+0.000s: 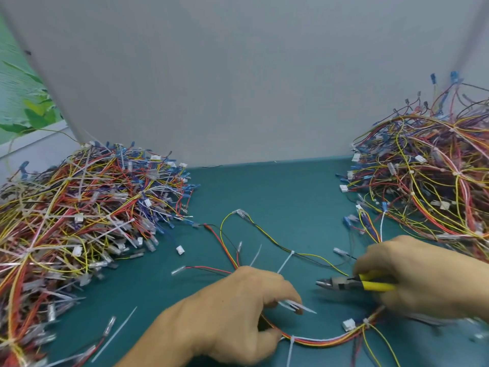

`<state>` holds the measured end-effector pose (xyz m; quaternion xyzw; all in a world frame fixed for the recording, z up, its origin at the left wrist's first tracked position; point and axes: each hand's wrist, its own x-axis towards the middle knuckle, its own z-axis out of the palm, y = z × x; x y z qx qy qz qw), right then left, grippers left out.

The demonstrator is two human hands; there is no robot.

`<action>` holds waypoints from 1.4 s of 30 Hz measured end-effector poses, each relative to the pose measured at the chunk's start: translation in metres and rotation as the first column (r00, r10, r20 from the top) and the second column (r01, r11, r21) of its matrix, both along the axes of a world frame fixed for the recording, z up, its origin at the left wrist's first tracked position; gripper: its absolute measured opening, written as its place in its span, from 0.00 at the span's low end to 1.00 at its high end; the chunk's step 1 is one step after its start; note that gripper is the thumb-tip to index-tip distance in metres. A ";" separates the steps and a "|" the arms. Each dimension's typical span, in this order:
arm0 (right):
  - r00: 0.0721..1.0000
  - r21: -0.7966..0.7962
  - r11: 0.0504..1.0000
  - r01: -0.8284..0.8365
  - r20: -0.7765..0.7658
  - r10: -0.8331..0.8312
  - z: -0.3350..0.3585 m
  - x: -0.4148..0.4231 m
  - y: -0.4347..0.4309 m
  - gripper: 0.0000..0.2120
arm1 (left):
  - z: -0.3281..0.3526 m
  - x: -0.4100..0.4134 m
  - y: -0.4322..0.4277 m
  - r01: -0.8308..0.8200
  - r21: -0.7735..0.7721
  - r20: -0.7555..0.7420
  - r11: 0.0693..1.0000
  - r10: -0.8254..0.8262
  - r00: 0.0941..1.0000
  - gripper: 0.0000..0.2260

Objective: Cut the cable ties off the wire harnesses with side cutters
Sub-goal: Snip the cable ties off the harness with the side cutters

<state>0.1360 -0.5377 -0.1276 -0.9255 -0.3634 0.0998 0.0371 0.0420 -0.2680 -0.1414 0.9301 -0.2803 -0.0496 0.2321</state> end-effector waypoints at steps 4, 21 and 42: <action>1.000 0.017 1.000 -0.010 0.002 0.010 0.001 -0.004 0.004 0.13 | -0.003 -0.007 -0.006 0.016 0.055 -0.111 0.998 -0.010 0.994 0.15; 0.999 -0.021 0.999 -0.050 0.019 0.050 -0.001 -0.015 0.024 0.08 | -0.015 0.006 -0.004 -0.047 -0.128 -0.042 0.991 0.042 0.998 0.05; 0.995 -0.114 0.990 -0.077 0.049 0.083 -0.005 -0.039 0.045 0.07 | -0.020 0.015 0.007 -0.347 -0.314 -0.291 0.883 0.259 0.921 0.05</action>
